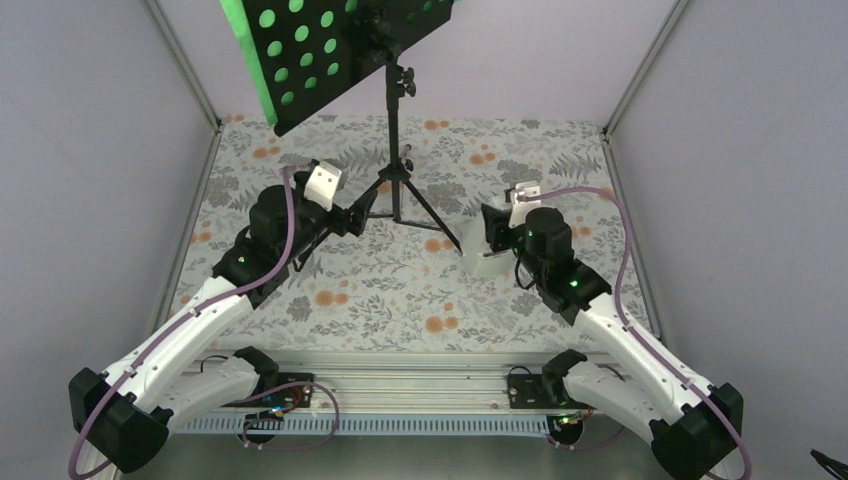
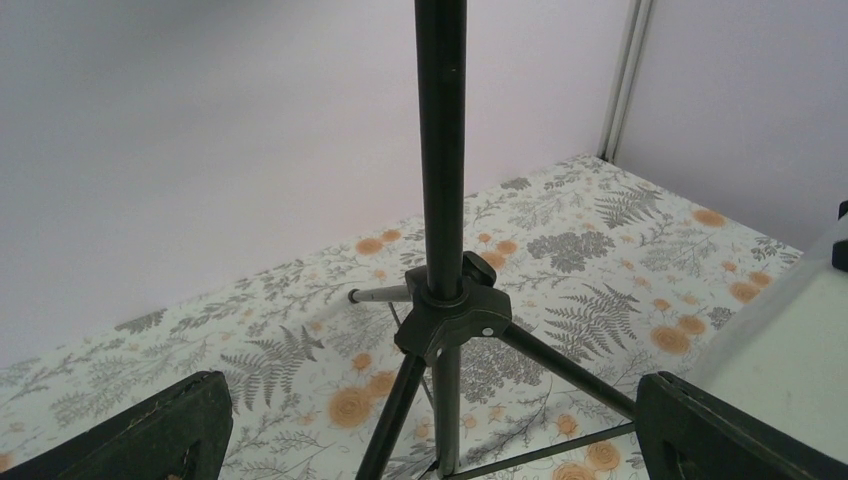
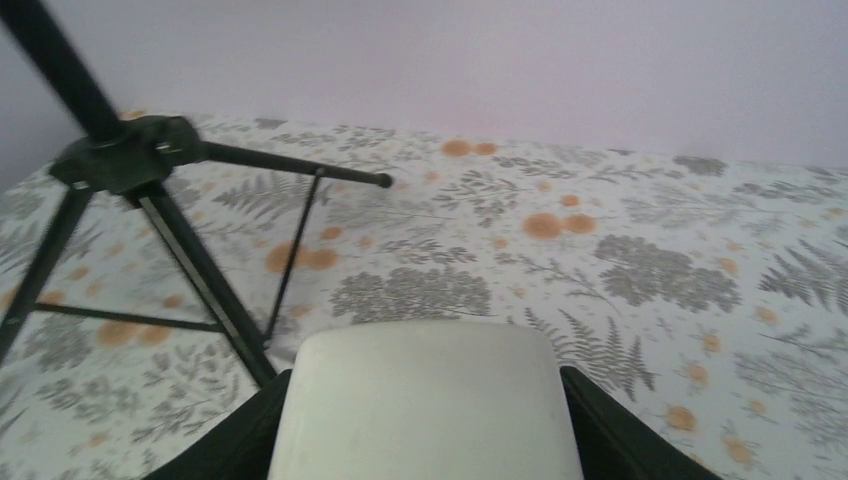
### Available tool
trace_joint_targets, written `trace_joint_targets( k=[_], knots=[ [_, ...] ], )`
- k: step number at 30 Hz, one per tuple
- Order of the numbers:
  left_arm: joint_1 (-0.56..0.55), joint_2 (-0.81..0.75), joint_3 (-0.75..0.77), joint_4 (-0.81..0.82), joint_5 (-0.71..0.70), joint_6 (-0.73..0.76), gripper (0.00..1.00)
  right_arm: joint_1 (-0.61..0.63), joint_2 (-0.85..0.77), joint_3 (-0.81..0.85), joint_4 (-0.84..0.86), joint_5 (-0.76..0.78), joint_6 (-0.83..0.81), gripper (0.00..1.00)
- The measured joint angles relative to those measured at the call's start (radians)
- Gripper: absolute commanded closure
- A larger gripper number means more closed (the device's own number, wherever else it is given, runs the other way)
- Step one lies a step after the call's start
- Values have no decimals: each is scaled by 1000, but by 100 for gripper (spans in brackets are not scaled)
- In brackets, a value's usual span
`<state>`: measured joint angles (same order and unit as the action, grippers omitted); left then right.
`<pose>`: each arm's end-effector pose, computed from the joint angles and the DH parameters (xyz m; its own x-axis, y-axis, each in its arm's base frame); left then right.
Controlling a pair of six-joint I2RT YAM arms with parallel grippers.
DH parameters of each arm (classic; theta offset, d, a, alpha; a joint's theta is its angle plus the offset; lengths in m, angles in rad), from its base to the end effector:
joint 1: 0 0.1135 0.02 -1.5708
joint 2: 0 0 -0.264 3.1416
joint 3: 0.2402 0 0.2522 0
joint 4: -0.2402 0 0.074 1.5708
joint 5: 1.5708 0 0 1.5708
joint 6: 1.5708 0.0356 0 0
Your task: Pack up the instrument practice props
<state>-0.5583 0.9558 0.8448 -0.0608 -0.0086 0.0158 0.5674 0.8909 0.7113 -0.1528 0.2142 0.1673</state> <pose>0.1916 -0.1193 0.3429 -0.1367 0.1040 -0.9851 0.5248 0.8511 0.0170 0.1800 0.1057 0.2986 -0.3306 -0.0177 -0.9436 -0.3049 0.9482 0.0890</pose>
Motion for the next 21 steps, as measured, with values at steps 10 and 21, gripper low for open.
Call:
trace_joint_targets(
  k=[10, 21],
  knots=[
    [0, 0, 0, -2, -3, 0, 0, -230, 6, -55, 43, 10, 35, 62],
    [0, 0, 0, -2, -3, 0, 0, -393, 96, -118, 117, 71, 50, 62]
  ],
)
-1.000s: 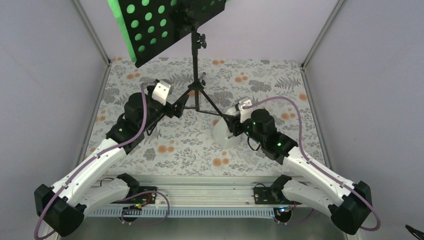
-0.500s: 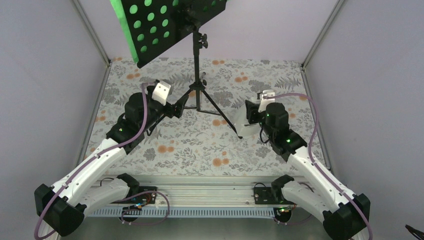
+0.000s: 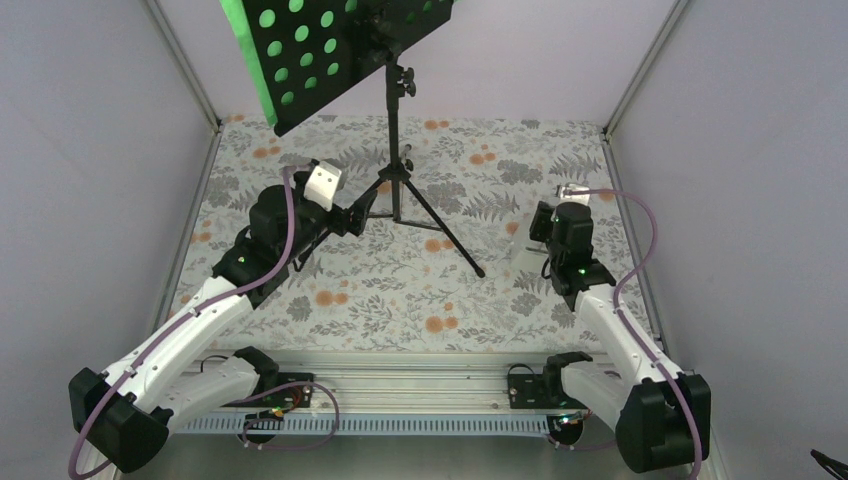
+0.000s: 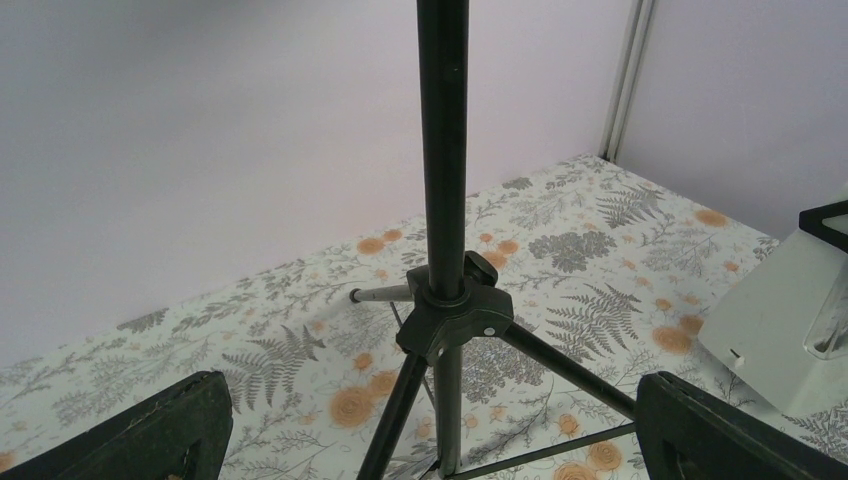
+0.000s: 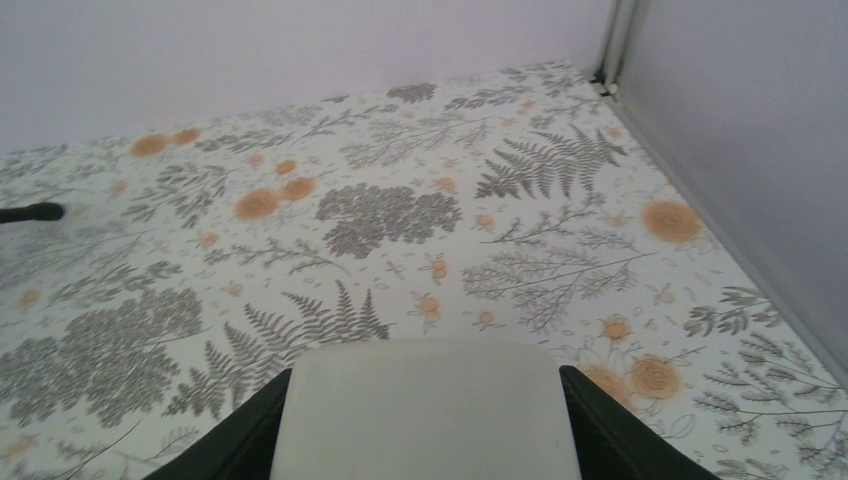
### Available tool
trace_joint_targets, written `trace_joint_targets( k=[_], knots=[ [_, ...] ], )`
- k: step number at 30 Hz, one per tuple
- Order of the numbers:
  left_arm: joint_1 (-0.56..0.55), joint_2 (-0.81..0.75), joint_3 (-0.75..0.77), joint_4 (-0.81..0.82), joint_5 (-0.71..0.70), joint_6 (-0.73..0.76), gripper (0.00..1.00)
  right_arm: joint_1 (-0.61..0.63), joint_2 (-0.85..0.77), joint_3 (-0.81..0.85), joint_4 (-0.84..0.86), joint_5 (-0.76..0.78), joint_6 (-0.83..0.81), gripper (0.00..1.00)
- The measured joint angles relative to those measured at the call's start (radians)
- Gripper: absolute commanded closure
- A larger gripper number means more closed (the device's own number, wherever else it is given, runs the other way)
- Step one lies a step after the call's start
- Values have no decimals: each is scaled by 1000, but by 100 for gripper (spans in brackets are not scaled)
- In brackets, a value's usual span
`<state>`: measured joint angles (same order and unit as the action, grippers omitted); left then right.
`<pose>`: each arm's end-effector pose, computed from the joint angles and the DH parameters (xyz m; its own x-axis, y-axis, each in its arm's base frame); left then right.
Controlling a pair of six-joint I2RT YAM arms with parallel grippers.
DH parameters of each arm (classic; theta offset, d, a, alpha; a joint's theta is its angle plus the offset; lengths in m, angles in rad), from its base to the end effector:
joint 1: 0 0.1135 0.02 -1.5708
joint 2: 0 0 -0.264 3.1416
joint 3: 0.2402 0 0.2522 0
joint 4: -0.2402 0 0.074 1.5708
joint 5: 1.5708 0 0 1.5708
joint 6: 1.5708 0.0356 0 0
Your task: Pack up the instrument practice props
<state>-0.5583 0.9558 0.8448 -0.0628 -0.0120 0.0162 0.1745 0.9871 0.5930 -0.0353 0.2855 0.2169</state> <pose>0.1917 -0.1192 0.3427 -0.1382 0.1054 -0.9848 0.5220 0.8528 0.0180 0.2204 0.0287 0.2501 -0.3820 0.1423 -0.9131 0.1718 0.9818 0.0812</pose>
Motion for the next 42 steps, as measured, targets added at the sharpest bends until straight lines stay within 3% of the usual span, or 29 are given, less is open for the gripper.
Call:
trace_joint_targets(
  k=[8, 14, 21, 28, 34, 37, 42],
  knots=[
    [0, 0, 0, 0, 0, 0, 0, -20, 19, -52, 83, 70, -5, 58],
    [0, 5, 0, 0, 0, 0, 0, -20, 31, -76, 94, 94, -6, 43],
    [0, 11, 0, -4, -6, 3, 0, -21, 14, -81, 140, 121, -6, 17],
    [0, 13, 0, -25, -6, -32, 0, -21, -64, -63, 115, 105, -4, 2],
    [1, -52, -120, 13, 78, -186, 0, -26, -122, 90, 17, -20, -10, 2],
    [23, -54, -208, 24, 161, -238, 1, -26, -129, 182, 3, -159, -2, 5],
    [190, 81, -247, 128, 422, -282, 20, -23, -77, 189, 68, -491, 35, 14]
  ],
)
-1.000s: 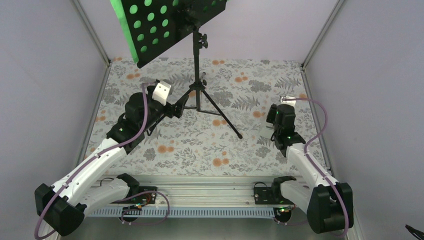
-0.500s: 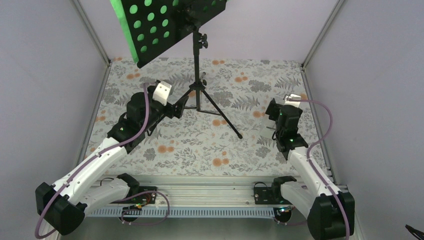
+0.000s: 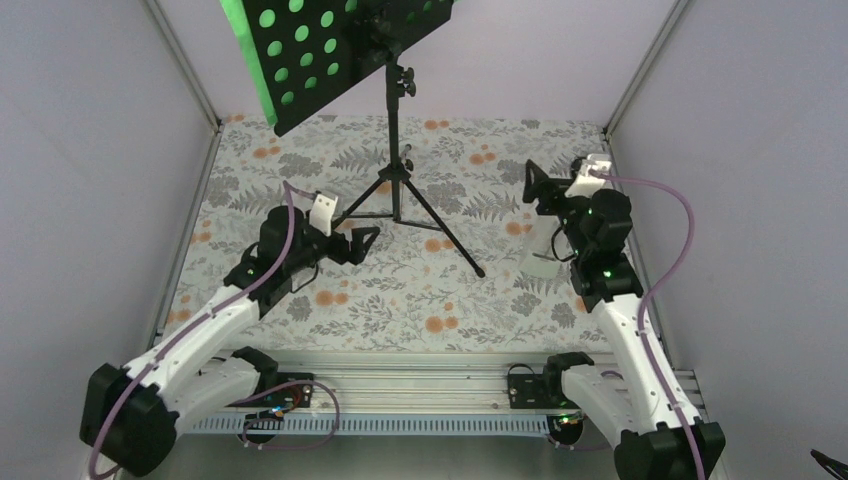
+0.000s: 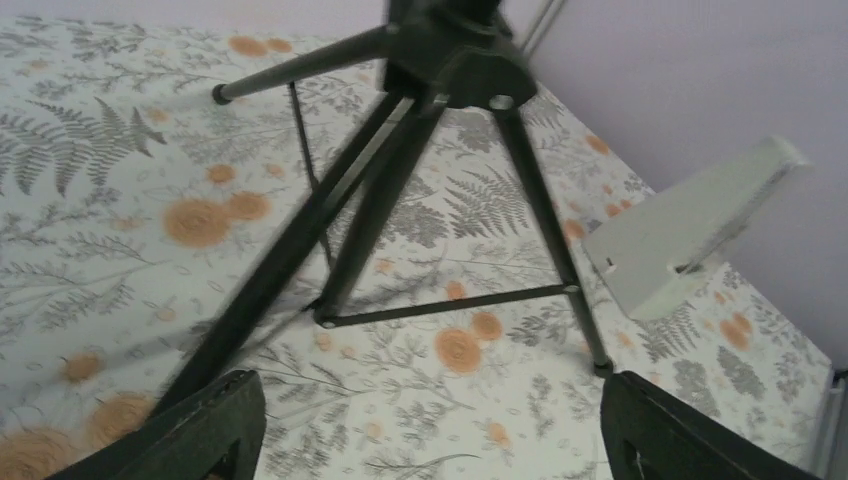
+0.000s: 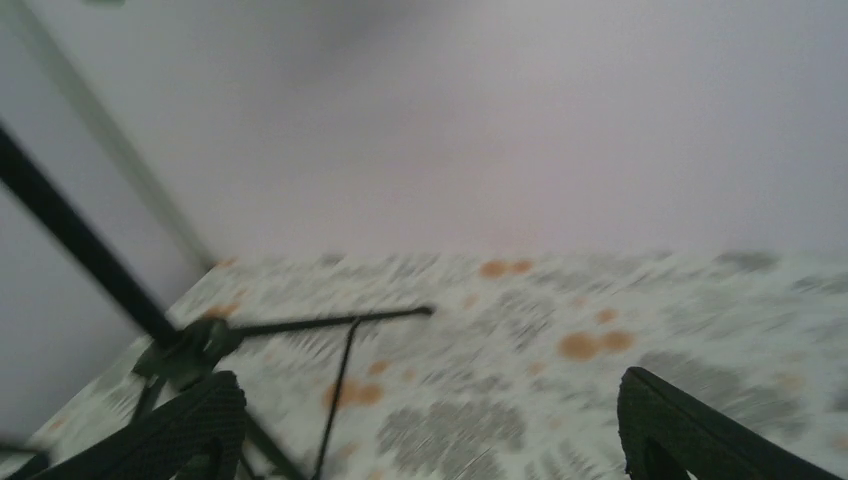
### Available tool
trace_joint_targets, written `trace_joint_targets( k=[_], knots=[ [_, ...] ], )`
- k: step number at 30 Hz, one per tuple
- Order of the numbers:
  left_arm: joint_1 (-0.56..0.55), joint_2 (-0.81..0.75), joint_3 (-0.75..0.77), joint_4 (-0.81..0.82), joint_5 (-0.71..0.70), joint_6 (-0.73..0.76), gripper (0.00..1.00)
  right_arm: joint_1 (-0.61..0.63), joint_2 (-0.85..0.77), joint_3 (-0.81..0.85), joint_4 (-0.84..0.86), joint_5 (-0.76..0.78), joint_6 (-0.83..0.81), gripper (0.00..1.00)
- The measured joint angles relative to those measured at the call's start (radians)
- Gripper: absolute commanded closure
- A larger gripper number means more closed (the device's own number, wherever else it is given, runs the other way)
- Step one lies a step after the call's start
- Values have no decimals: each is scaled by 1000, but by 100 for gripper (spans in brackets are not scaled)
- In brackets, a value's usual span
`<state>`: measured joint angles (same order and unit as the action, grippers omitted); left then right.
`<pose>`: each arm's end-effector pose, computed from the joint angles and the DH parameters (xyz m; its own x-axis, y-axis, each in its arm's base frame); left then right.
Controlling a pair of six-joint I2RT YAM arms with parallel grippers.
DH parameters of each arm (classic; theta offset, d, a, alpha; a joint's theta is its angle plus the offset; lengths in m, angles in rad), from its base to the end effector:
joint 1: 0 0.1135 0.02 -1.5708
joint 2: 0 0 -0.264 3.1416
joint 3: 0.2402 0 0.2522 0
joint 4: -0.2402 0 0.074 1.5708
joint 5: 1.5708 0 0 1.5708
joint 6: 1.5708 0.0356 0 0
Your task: Pack up the instrument practice props
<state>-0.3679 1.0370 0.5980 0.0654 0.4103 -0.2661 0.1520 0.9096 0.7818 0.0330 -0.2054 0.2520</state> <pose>0.2116 -0.0968 0.2520 -0.5064 -0.0632 -0.8600 0.5630 0.7312 -0.3853 0.2133 0.0400 0.3398 -0.1776 0.2198 -0.9593 -0.3146 0.9109 0.2669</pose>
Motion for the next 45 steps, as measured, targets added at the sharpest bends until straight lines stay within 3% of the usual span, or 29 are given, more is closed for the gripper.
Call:
trace_joint_targets(
  k=[5, 9, 14, 22, 27, 36, 45],
  knots=[
    [127, 164, 10, 122, 152, 3, 24, 54, 103, -37, 8, -176, 27, 12],
    [130, 268, 111, 120, 197, 82, 38, 98, 108, -44, 1, -234, 27, 12],
    [130, 402, 235, 127, 222, 182, 46, 119, 113, -52, 24, -269, 28, 12],
    [130, 541, 307, 124, 334, 283, 70, 146, 127, -97, 58, -301, 30, 12],
    [132, 584, 346, 119, 408, 360, 96, 149, 132, -106, 68, -306, 29, 12],
    [114, 534, 277, 168, 369, 381, 98, 162, 142, -110, 79, -307, 28, 12],
    [87, 267, 66, 168, 48, 286, 98, 177, 140, -110, 86, -306, 28, 12]
  ],
)
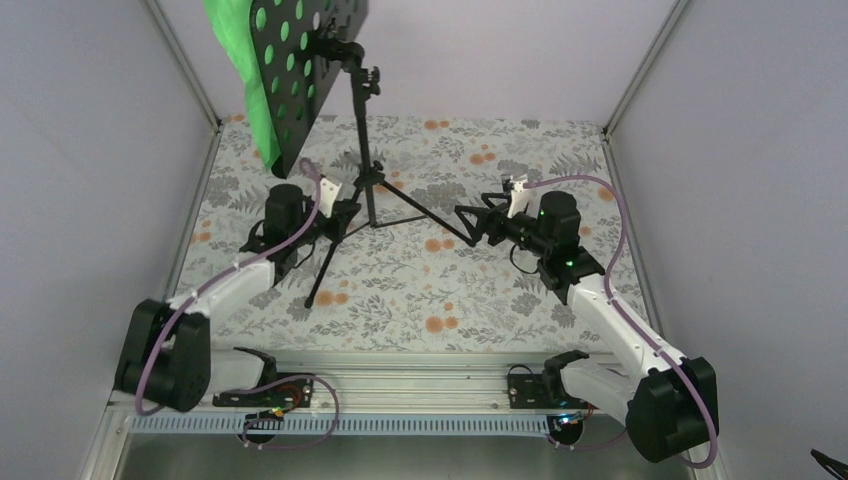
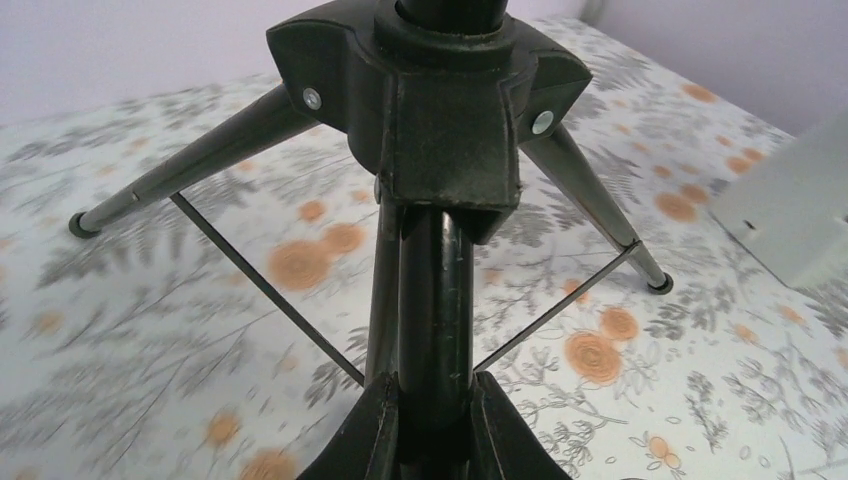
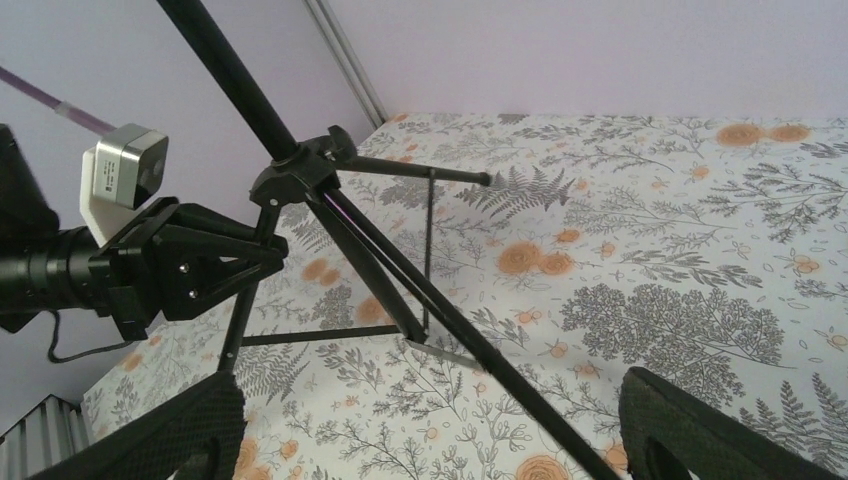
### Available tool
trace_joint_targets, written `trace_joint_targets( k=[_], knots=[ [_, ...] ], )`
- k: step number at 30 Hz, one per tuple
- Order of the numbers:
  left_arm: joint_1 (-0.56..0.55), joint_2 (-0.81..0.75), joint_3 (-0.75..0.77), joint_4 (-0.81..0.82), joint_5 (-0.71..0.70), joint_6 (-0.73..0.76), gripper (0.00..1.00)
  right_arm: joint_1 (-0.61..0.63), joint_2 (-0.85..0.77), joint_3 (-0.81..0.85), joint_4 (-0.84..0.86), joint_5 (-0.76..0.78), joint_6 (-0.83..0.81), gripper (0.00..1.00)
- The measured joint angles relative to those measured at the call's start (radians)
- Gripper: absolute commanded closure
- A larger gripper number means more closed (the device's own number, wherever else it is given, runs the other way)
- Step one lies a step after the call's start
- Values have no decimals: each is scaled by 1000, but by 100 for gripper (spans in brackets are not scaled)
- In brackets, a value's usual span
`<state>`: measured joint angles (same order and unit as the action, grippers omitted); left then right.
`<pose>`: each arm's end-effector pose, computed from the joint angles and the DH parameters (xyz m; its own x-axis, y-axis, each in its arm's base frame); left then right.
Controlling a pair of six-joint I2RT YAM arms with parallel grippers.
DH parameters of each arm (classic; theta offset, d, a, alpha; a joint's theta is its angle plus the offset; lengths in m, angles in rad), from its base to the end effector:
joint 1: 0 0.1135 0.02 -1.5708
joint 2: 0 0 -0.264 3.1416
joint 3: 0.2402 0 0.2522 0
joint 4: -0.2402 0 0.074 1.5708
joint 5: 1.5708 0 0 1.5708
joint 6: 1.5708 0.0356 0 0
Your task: Pack up the instrument practice props
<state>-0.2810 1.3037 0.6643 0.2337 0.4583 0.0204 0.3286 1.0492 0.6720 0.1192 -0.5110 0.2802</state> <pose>0.2647 -0.0928 0.2283 -0.3661 0.1247 -0.9222 0.6469 0.7465 -0.1558 0.2214 0.0939 0.2811 -0.4337 0.1070 -0.8947 -0.6338 0.6695 0.3873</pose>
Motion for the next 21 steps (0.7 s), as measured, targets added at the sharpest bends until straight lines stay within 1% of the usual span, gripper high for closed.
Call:
trace_joint_targets(
  k=[3, 5, 8, 9, 11, 14, 17, 21],
  knots=[
    [-15, -100, -52, -35, -131, -69, 98, 11, -3, 0, 1, 7, 0, 12],
    [-45, -146, -76, -47, -225, -121, 98, 19, -3, 0, 0, 12, 2, 12],
    [-127, -164, -82, -55, -410, -223, 98, 37, -3, 0, 0, 26, 3, 13],
    [-148, -164, -82, -54, -423, -230, 98, 42, -3, 0, 0, 31, 4, 13],
    [-222, -146, -74, -60, -541, -286, 98, 59, -3, 0, -2, 50, 7, 13],
    [-326, -92, -31, -78, -681, -373, 98, 81, -3, 2, -14, 73, 10, 13],
    [-416, -9, 37, -89, -793, -453, 98, 98, -3, 7, -29, 98, 12, 13],
    [-504, 79, 108, -95, -907, -537, 98, 118, -8, 7, -53, 131, 17, 12]
  ],
)
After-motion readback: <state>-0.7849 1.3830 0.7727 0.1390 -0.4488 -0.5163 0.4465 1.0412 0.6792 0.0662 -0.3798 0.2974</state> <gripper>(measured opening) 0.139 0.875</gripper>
